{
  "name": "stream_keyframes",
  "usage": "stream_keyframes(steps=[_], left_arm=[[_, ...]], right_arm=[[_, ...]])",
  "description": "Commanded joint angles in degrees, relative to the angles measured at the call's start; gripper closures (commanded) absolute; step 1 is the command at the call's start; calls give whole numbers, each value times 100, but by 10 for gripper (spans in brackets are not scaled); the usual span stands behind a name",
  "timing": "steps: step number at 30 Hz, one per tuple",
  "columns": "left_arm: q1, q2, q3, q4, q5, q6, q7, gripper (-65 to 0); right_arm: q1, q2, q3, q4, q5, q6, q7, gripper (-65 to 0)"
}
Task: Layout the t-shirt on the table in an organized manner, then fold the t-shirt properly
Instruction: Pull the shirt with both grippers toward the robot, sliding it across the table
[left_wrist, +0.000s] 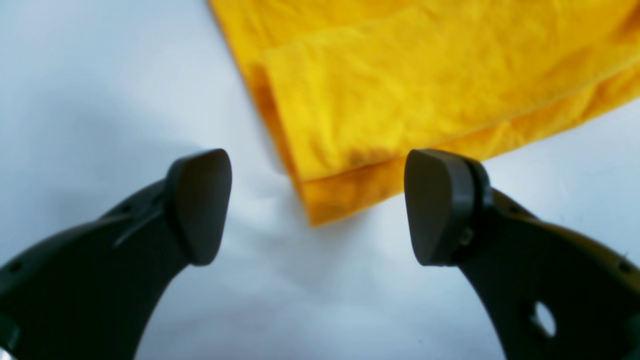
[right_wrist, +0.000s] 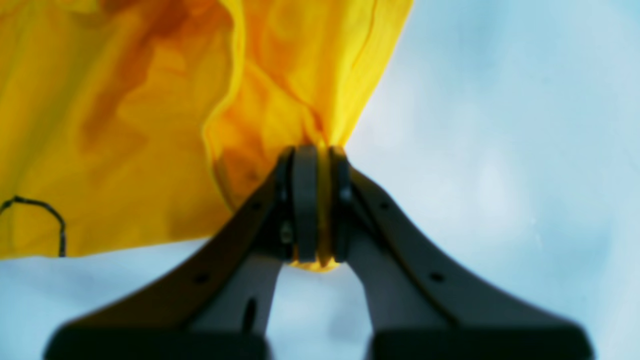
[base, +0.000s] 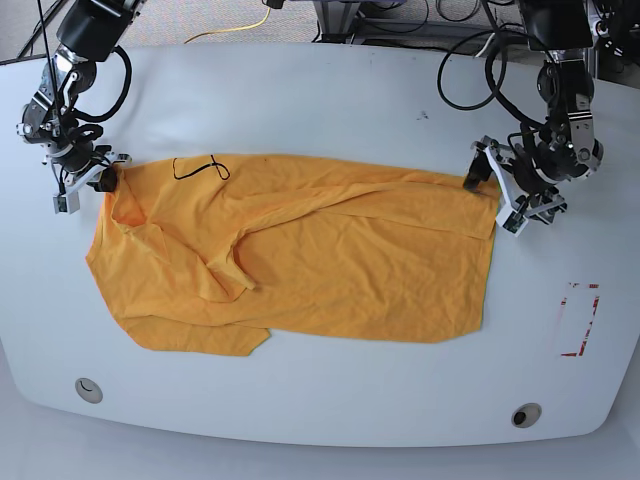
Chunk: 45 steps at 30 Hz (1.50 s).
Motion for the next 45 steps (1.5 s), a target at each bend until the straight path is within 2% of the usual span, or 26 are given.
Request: stream_keyframes(steps=[1,15,26,31,38,45], left_arm=[[-78,-76,39,0,-55,-3,-71,-512],[-175,-93,39,-615,-47,-3,-80,-500],[-192,-102,118,-896,-47,-3,-80,-282],[-175,-260,320,-896,-47,-3,-80,-186],[-122,-313,346,-756,-38,-3,-71,0],[195,-471,320,-290,-38,-3,-45,-4]], right_arm=[[45,98,22,87,-1,-5,-26,0],[45,98,39,87,8,-5,-26,0],[45,98,39,87,8,-5,-26,0],[36,98,39,87,8,-5,-26,0],[-17,98,57,96,8,-5,-26,0],[-386,107,66,395,8,-5,-26,0]])
